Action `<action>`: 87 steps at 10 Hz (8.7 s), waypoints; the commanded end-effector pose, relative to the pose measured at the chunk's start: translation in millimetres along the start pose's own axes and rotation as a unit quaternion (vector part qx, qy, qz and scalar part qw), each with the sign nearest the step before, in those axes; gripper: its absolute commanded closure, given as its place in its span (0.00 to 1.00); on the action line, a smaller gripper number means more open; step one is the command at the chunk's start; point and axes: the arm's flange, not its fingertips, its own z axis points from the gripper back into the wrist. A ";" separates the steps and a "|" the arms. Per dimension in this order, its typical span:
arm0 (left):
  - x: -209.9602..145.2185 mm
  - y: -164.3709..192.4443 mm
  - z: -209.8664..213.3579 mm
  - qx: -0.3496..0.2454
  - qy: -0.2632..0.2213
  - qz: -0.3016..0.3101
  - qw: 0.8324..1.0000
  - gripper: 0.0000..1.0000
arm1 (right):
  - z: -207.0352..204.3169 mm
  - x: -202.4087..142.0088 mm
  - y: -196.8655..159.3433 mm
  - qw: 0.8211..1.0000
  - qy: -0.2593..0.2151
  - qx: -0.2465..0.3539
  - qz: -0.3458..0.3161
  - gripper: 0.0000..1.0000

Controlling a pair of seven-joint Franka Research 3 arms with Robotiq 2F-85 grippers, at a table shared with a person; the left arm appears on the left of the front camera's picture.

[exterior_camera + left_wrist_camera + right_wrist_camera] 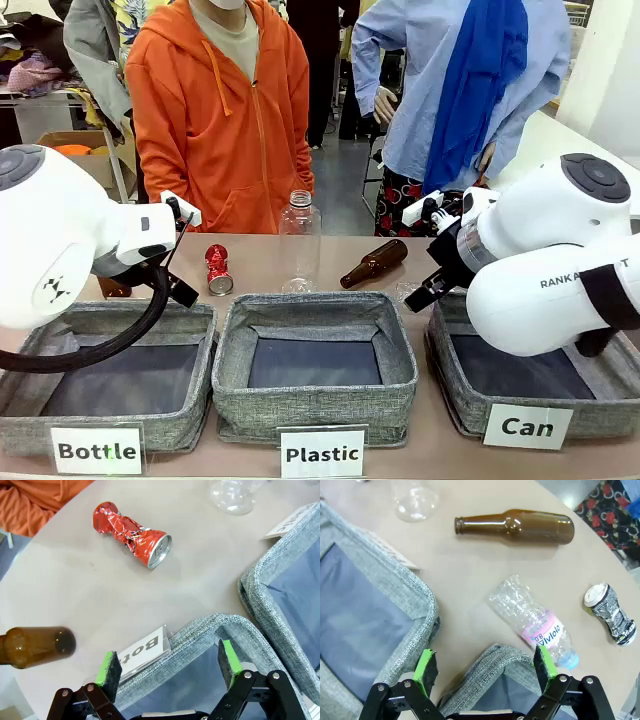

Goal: Sort the can waste into the basket.
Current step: Pick up the can waste from the table and place it in the right Fabric basket.

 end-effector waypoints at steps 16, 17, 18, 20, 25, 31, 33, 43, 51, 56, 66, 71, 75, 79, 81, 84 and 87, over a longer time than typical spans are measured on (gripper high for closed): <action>-0.4 0.0 -0.1 0.000 0.001 0.000 1.000 0.00 | 0.0 0.0 0.0 1.000 0.000 0.000 0.000 0.00; 0.0 0.0 0.0 0.000 0.000 0.000 1.000 0.00 | 0.0 0.0 0.2 1.000 0.000 0.000 0.001 0.00; 0.3 -1.6 15.4 -0.022 -0.016 -0.011 1.000 0.00 | 14.7 1.1 -1.6 0.999 -0.013 0.033 0.003 0.00; -1.8 -9.4 57.7 -0.139 -0.009 -0.028 0.990 0.00 | 62.7 6.5 -7.2 0.992 -0.043 0.101 -0.059 0.00; -55.8 61.2 155.6 -0.365 -0.078 0.002 0.928 0.00 | 172.2 -53.3 -43.5 0.940 -0.110 0.259 -0.192 0.00; -171.3 166.7 172.4 -0.364 -0.278 0.247 0.854 0.00 | 211.3 -239.0 -158.3 0.821 -0.253 0.214 -0.465 0.00; -186.9 157.2 169.3 -0.350 -0.316 0.296 0.831 0.00 | 192.8 -275.0 -179.3 0.789 -0.236 0.200 -0.531 0.00; -170.0 218.1 178.4 -0.341 -0.316 0.329 0.822 0.00 | 221.0 -290.7 -260.8 0.775 -0.220 0.189 -0.562 0.00; 21.7 92.7 190.9 -0.176 -0.107 0.065 0.976 0.00 | 221.0 -290.7 -260.8 0.775 -0.220 0.189 -0.562 0.00; 55.8 47.3 180.5 -0.143 -0.100 0.030 0.984 0.00 | 221.0 -290.7 -260.8 0.775 -0.220 0.189 -0.562 0.00; 169.1 73.4 50.5 -0.068 -0.020 -0.006 0.997 0.00 | 221.0 -290.7 -260.8 0.775 -0.220 0.189 -0.562 0.00; 65.7 177.7 162.9 -0.284 -0.121 0.039 0.950 0.00 | 221.0 -290.7 -260.8 0.775 -0.220 0.189 -0.562 0.00; -72.5 269.1 220.4 -0.301 -0.174 0.192 0.918 0.00 | 221.0 -290.7 -260.8 0.775 -0.220 0.189 -0.562 0.00; -199.5 304.9 226.6 -0.300 -0.212 0.343 0.865 0.00 | 221.0 -290.7 -260.8 0.775 -0.220 0.189 -0.562 0.00; -225.1 312.9 211.0 -0.327 -0.211 0.369 0.844 0.00 | 221.0 -290.7 -260.8 0.775 -0.220 0.189 -0.562 0.00; -226.5 313.5 209.9 -0.332 -0.217 0.364 0.843 0.00 | 221.0 -290.7 -260.8 0.775 -0.220 0.189 -0.562 0.00; -191.5 299.0 220.0 -0.298 -0.195 0.335 0.872 0.00 | 221.0 -290.7 -260.8 0.775 -0.220 0.189 -0.562 0.00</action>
